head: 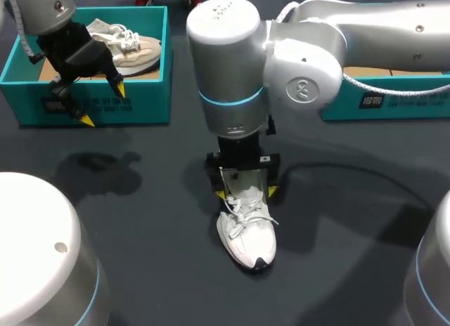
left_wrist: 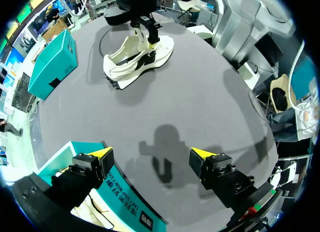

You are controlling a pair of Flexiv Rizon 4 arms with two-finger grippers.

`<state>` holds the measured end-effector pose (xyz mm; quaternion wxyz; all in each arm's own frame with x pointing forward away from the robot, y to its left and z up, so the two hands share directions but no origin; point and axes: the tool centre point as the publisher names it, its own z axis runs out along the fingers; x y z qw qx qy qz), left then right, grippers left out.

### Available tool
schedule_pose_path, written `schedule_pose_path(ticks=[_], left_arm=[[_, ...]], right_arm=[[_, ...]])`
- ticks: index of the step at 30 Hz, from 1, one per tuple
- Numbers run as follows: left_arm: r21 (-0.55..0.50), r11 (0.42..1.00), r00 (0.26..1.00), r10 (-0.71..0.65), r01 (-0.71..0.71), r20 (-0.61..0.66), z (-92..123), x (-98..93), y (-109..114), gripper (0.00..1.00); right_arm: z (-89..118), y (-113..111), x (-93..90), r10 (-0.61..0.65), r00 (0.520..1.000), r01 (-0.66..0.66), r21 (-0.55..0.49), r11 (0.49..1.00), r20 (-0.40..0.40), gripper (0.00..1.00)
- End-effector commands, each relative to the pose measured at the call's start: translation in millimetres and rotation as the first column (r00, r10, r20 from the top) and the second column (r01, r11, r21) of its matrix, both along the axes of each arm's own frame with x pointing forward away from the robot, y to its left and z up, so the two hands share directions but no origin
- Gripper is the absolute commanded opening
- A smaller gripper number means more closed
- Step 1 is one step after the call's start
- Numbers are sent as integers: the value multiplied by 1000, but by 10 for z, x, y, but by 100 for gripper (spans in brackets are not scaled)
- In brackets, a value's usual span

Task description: Take the shoe out of the shoebox, open the shoe tongue, remove and reinsert the insole, then place the shoe into the shoebox

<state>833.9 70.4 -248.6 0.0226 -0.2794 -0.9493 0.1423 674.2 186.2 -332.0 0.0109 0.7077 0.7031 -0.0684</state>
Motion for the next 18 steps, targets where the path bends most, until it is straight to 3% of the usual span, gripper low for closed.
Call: schedule_pose_path(ticks=[1, 14, 16, 18], left_arm=[[3, 1000, 1000, 0, 0, 1, 3, -5, 3, 100], [3, 1000, 1000, 0, 0, 1, 3, -5, 3, 100], [3, 1000, 1000, 0, 0, 1, 3, -5, 3, 100], [3, 1000, 1000, 0, 0, 1, 3, -5, 3, 100]], right_arm=[[108, -8, -75, -19, 1000, 19, -23, 1000, 17, 100], [211, -41, -431, -72, 997, 73, -29, 997, 21, 100], [213, -27, -488, -64, 998, 64, -17, 998, 24, 96], [210, -1, -507, -59, 998, 60, -16, 998, 28, 87]])
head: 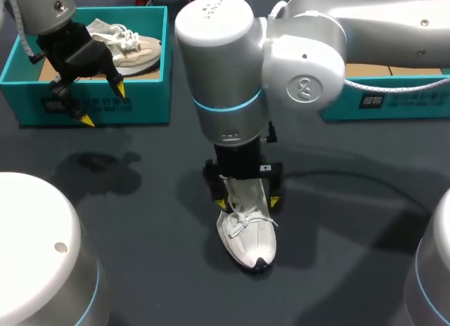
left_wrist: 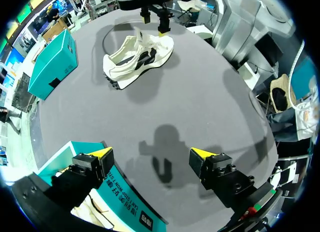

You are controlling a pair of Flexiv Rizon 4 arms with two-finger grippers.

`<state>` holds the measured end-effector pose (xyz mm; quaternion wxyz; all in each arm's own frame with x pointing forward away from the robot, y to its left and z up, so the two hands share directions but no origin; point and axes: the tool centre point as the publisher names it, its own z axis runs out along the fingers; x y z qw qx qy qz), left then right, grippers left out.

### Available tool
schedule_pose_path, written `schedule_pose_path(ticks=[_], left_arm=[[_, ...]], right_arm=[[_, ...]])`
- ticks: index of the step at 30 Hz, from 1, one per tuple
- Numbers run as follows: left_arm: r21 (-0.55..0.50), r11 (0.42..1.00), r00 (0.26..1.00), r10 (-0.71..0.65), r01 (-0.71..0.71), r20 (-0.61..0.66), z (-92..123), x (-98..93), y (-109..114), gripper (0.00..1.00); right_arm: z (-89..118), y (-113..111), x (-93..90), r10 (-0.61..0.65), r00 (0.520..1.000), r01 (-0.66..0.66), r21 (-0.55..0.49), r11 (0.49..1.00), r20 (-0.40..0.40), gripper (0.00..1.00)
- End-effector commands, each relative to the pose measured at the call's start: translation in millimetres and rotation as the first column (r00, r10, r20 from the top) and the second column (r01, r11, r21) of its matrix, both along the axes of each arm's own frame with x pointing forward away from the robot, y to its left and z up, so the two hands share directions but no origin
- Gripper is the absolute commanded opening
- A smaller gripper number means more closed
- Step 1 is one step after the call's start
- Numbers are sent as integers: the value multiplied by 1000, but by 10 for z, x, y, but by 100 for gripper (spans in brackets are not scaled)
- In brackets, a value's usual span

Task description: Take the shoe out of the shoebox, open the shoe tongue, remove and reinsert the insole, then place the shoe into the shoebox

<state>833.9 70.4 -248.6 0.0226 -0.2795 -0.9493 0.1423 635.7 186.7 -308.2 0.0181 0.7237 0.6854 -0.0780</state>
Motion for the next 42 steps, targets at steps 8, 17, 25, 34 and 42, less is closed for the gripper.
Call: schedule_pose_path(ticks=[8, 17, 25, 34, 42], left_arm=[[3, 1000, 1000, 0, 0, 1, 3, -5, 3, 100], [3, 1000, 1000, 0, 0, 1, 3, -5, 3, 100], [3, 1000, 1000, 0, 0, 1, 3, -5, 3, 100], [3, 1000, 1000, 0, 0, 1, 3, -5, 3, 100], [3, 1000, 1000, 0, 0, 1, 3, -5, 3, 100]], right_arm=[[2, 82, -77, 19, 999, -19, -6, 1000, 39, 40], [-49, 130, 162, 97, 995, -98, 5, 995, 34, 38], [-172, -4, 467, 132, 990, -134, 41, 990, 40, 36], [-410, -93, 846, 200, 980, -199, 115, 973, 3, 32], [-194, -48, 761, 199, 979, -200, 39, 979, 32, 31]])
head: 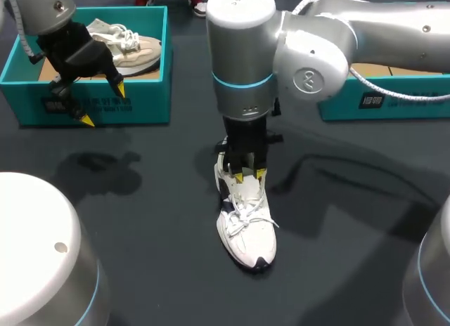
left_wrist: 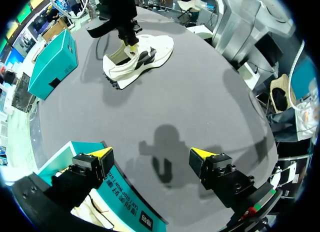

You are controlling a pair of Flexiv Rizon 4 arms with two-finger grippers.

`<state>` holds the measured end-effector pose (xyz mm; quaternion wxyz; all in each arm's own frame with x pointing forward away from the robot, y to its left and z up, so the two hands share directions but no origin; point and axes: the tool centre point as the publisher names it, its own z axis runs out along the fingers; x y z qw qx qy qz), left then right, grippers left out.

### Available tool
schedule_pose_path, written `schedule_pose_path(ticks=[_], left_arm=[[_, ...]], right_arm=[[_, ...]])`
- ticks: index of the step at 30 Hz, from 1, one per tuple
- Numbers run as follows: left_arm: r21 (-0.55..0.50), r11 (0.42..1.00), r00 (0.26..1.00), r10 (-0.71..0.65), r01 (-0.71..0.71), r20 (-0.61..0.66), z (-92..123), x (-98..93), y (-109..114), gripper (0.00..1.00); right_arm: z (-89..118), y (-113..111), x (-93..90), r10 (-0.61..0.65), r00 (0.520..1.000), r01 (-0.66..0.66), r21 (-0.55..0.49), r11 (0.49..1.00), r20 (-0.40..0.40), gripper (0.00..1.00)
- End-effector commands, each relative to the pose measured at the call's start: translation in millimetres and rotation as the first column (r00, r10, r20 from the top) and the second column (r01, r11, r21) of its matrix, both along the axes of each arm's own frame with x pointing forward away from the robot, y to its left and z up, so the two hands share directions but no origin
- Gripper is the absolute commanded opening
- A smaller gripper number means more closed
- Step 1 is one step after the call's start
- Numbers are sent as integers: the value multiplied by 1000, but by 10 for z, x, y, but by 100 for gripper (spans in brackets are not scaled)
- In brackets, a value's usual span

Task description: Take the shoe out of the shoebox, open the shoe tongue, remove and reinsert the insole, then place the shoe into the shoebox

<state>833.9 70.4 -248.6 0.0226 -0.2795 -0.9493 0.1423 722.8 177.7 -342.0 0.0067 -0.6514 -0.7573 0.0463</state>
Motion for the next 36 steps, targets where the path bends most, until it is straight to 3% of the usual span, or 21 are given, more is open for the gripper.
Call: schedule_pose_path(ticks=[1, 6, 14, 27, 36], left_arm=[[3, 1000, 1000, 0, 0, 1, 3, -5, 3, 100], [3, 1000, 1000, 0, 0, 1, 3, -5, 3, 100], [3, 1000, 1000, 0, 0, 1, 3, -5, 3, 100], [3, 1000, 1000, 0, 0, 1, 3, -5, 3, 100], [3, 1000, 1000, 0, 0, 1, 3, -5, 3, 100]], right_arm=[[136, 50, -108, 2, 999, -1, -43, 999, 33, 31], [-74, 27, -16, 25, 1000, -25, 13, 1000, -18, 31], [-384, 9, -25, 23, 997, -16, 110, 994, -68, 29], [93, 221, -265, 10, 999, -7, -57, 998, 50, 30], [288, 27, -57, 279, 956, -273, -72, 959, 89, 39]])
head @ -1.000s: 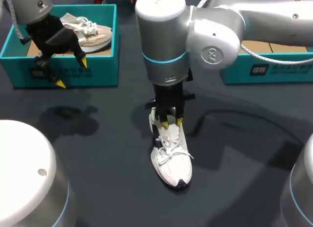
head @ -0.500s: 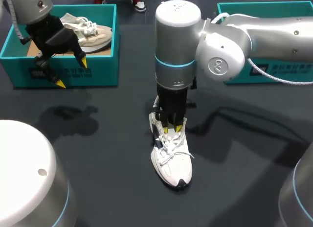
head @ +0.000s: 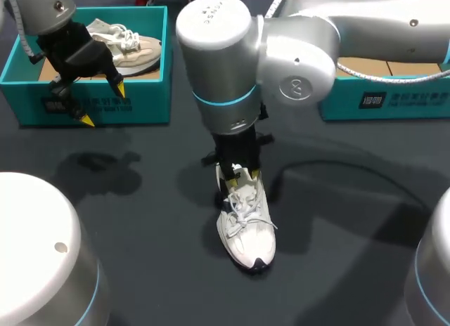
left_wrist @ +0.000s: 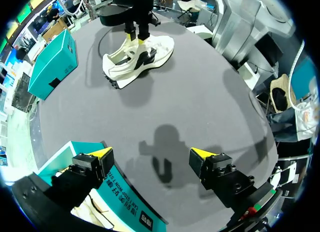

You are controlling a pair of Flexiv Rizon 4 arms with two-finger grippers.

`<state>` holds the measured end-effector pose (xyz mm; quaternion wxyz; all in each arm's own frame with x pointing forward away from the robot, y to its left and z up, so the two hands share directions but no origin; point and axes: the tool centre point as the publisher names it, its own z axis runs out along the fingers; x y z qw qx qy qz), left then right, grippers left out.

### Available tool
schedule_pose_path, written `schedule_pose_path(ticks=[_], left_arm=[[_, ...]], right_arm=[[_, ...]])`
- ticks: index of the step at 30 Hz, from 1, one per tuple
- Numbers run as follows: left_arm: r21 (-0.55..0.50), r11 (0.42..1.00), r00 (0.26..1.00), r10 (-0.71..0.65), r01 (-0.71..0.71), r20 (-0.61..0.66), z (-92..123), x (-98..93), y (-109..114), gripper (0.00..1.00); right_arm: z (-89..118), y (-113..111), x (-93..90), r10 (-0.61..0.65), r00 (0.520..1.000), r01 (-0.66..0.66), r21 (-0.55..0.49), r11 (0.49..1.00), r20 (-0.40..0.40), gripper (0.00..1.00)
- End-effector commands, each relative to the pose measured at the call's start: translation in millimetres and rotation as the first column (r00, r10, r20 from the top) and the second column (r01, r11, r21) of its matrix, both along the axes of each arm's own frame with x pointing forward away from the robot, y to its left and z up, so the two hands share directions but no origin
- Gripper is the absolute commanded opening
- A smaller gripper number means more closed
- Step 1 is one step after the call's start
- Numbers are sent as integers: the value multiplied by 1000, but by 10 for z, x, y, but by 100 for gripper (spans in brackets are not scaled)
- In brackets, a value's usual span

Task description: Take the shoe out of the shoebox, open the shoe tongue, remove and reinsert the insole, then place the shoe into the shoebox

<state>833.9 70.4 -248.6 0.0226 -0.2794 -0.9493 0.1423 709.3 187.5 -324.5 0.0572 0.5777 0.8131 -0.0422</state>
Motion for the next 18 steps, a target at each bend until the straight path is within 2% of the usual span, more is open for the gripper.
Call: schedule_pose_path(ticks=[1, 4, 7, 8, 9, 10, 11, 12, 18], left_arm=[[3, 1000, 1000, 0, 0, 1, 3, -5, 3, 100], [3, 1000, 1000, 0, 0, 1, 3, -5, 3, 100], [3, 1000, 1000, 0, 0, 1, 3, -5, 3, 100], [3, 1000, 1000, 0, 0, 1, 3, -5, 3, 100], [3, 1000, 1000, 0, 0, 1, 3, -5, 3, 100], [3, 1000, 1000, 0, 0, 1, 3, -5, 3, 100], [3, 1000, 1000, 0, 0, 1, 3, -5, 3, 100], [3, 1000, 1000, 0, 0, 1, 3, -5, 3, 100], [3, 1000, 1000, 0, 0, 1, 3, -5, 3, 100]], right_arm=[[137, -92, 121, 137, 990, -137, -2, 991, -11, 40], [185, -112, 267, 338, 939, -340, -24, 940, -57, 43], [216, -128, 411, 533, 841, -537, -24, 843, -94, 43], [232, -147, 459, 625, 774, -628, -2, 778, -96, 43], [243, -167, 493, 726, 679, -729, 16, 684, -109, 46], [244, -191, 518, 804, 580, -807, 46, 589, -132, 73], [252, -232, 531, 855, 501, -855, 79, 513, -135, 100], [251, -268, 531, 863, 481, -865, 78, 496, -157, 100], [251, -268, 531, 863, 481, -865, 78, 496, -157, 100]])
